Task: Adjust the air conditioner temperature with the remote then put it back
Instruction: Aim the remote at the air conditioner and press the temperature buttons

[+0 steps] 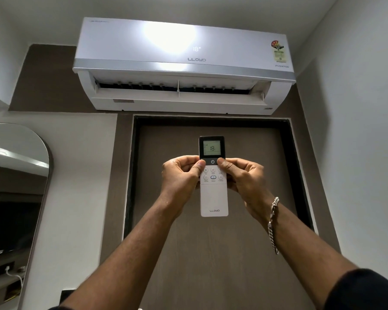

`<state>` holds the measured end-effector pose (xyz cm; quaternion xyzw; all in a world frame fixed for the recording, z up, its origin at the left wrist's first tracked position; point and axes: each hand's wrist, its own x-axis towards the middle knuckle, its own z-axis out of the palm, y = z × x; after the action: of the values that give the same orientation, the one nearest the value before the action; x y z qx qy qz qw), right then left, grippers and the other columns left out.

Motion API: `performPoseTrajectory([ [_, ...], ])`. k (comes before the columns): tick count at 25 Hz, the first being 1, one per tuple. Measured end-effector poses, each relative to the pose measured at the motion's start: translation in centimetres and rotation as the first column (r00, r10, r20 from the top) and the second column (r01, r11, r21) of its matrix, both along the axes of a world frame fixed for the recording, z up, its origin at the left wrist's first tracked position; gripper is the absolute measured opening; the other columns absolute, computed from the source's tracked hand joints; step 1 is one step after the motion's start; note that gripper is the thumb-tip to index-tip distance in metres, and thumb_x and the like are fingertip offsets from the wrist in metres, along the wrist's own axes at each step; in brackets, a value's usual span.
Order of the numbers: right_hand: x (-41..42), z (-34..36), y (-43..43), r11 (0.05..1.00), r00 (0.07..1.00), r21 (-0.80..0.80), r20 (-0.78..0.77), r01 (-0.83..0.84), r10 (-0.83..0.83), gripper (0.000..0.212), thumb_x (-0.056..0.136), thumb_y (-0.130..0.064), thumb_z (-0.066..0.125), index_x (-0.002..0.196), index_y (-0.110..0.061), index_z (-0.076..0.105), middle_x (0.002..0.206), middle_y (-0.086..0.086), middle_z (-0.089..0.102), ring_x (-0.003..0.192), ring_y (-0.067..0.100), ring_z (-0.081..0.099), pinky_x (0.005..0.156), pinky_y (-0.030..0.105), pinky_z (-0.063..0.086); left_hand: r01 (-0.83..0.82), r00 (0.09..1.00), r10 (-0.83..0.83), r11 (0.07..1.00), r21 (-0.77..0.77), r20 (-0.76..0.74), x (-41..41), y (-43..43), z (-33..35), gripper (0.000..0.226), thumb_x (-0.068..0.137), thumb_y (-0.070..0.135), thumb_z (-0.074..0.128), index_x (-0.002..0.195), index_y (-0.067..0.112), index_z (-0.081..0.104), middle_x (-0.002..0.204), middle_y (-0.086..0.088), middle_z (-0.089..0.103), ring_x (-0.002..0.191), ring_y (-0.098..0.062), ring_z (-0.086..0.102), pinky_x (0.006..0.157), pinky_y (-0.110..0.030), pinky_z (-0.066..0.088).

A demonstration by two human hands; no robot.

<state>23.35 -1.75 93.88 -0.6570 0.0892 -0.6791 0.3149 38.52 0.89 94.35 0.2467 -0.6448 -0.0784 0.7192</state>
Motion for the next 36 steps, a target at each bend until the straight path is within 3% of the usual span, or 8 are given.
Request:
performPoseTrajectory([
  [6,-0.1,0.3,0.4,1.000,1.000,-0.016,-0.018,-0.013,0.013,0.009,0.082,-0.023,0.069,0.083,-0.014,0.072,0.078,0.003,0.078,0.074,0.017,0.076,0.061,0.023,0.060,0.000,1.000,0.001,1.000,-0.014,0.016,0.2,0.0,0.1,0.011,0.085,0.020,0.065,0.096,0.017,0.064,0.098,-0.010,0.073,0.088,-0.018,0.073,0.070,-0.034,0.062],
  [11,-0.2,0.3,0.4,1.000,1.000,-0.028,-0.025,-0.002,0.002,0.009,0.082,-0.022,0.068,0.084,-0.014,0.072,0.079,0.003,0.077,0.071,0.015,0.075,0.060,0.022,0.059,-0.009,1.000,0.009,1.000,-0.013,0.008,0.1,-0.2,0.1,0.016,0.085,0.020,0.065,0.099,0.014,0.064,0.096,-0.009,0.074,0.085,-0.016,0.074,0.064,-0.028,0.061],
  [16,-0.3,0.1,-0.1,0.999,0.999,-0.018,-0.034,0.034,-0.035,0.017,0.082,-0.023,0.069,0.091,-0.009,0.072,0.087,0.010,0.077,0.078,0.019,0.075,0.067,0.028,0.062,-0.013,1.000,0.013,1.000,-0.022,0.013,0.1,-0.3,-0.1,0.006,0.085,0.020,0.065,0.089,0.024,0.063,0.091,-0.004,0.074,0.080,-0.011,0.074,0.059,-0.021,0.059],
  [25,-0.8,-1.5,-0.7,0.998,0.998,0.037,-0.042,0.054,-0.052,0.026,0.084,-0.018,0.067,0.103,0.001,0.068,0.096,0.017,0.075,0.083,0.023,0.074,0.075,0.035,0.060,-0.011,1.000,0.011,1.000,0.004,0.003,-1.1,-1.0,-1.8,0.009,0.084,0.020,0.066,0.084,0.029,0.064,0.087,0.000,0.074,0.077,-0.009,0.074,0.057,-0.023,0.059],
  [29,-2.8,-6.5,-2.4,0.983,0.996,0.164,-0.037,0.085,-0.080,0.029,0.083,-0.019,0.069,0.105,0.000,0.067,0.097,0.015,0.076,0.087,0.025,0.075,0.072,0.032,0.062,0.084,0.996,-0.078,0.986,0.144,-0.043,-3.0,-3.3,-6.1,0.010,0.084,0.013,0.067,0.083,0.024,0.068,0.080,0.000,0.077,0.075,-0.018,0.074,0.062,-0.036,0.061],
  [31,-4.3,-11.4,-3.6,0.962,0.993,0.248,-0.045,0.114,-0.106,0.024,0.082,-0.019,0.070,0.100,-0.003,0.070,0.092,0.012,0.078,0.083,0.023,0.075,0.065,0.028,0.062,0.126,0.992,-0.122,0.956,0.266,-0.033,-4.0,-5.1,-10.3,0.010,0.084,0.012,0.067,0.093,0.014,0.070,0.087,-0.006,0.077,0.080,-0.024,0.074,0.066,-0.041,0.062],
  [36,-9.7,-27.2,-6.4,0.782,0.971,0.576,-0.109,0.236,-0.213,0.022,0.082,-0.015,0.070,0.097,0.001,0.071,0.088,0.015,0.077,0.071,0.015,0.074,0.055,0.019,0.056,0.158,0.976,-0.215,0.780,0.606,0.022,-9.4,-10.0,-24.8,0.018,0.085,0.010,0.065,0.103,0.007,0.067,0.091,-0.006,0.076,0.077,-0.013,0.074,0.056,-0.024,0.058],
])
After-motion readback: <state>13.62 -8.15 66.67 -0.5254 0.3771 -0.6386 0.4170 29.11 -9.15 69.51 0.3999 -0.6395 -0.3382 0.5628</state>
